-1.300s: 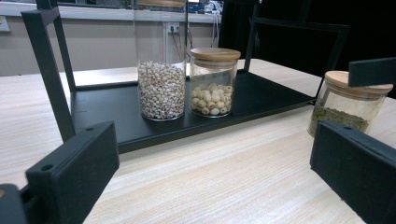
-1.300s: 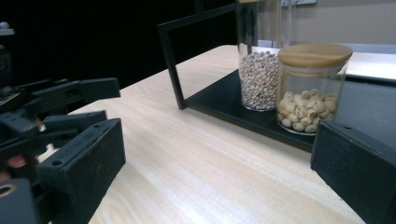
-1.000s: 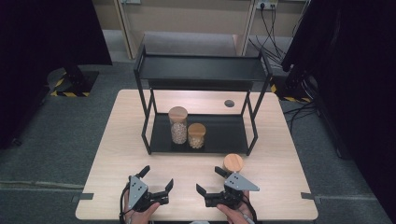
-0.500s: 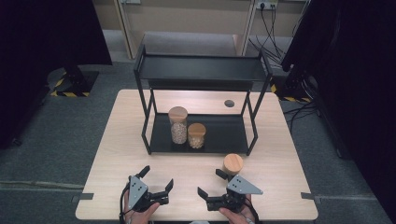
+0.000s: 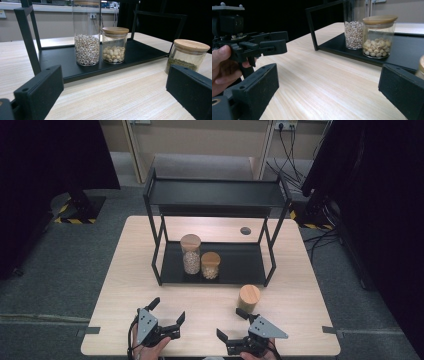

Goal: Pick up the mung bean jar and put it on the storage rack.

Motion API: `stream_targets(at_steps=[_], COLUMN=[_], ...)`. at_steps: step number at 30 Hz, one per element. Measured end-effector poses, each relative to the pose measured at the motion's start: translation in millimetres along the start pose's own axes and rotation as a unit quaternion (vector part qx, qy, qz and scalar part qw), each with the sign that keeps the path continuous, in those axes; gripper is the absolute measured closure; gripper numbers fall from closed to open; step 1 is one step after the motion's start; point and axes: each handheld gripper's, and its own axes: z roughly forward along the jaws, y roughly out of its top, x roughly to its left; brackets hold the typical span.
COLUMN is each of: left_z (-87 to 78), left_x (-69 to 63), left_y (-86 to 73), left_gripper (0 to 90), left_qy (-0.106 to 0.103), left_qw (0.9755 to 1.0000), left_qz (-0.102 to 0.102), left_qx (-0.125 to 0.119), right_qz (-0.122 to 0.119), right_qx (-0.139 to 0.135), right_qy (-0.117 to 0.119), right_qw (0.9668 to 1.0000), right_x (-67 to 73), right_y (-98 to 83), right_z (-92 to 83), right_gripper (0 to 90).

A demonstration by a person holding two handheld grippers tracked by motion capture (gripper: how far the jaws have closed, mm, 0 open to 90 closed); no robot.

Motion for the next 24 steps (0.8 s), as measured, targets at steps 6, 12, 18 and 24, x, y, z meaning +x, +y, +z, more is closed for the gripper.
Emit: stream_targets(at_steps=[6, 12, 18, 24], left_z=[0.3, 0.7, 0.6, 0.8], left_x=[0.0, -0.6, -0.3, -0.5], left_y=[0.0, -0.3, -0.2, -0.3], left_gripper=[0.5, 0.5, 0.6, 0.6], left_qy=[-0.001, -0.001, -0.001, -0.001], left_qw=[1.0, 1.0, 1.0, 1.0], left_qz=[0.0, 0.0, 0.0, 0.0], left_qx=[0.001, 0.002, 0.001, 0.002], right_qz=[0.01, -0.003, -0.001, -0.005], right_qx=[-0.008, -0.019, -0.017, -0.02], right_qy=[-0.013, -0.053, -0.075, -0.098], right_qw=[0.9998, 0.9984, 0.997, 0.995], right_x=[-0.3, 0.1, -2.9, -6.5], right_y=[-6.0, -5.7, -6.5, -7.1], right_z=[-14.4, -22.6, -22.1, -20.7], right_gripper=[3.3, 3.3, 3.3, 3.4])
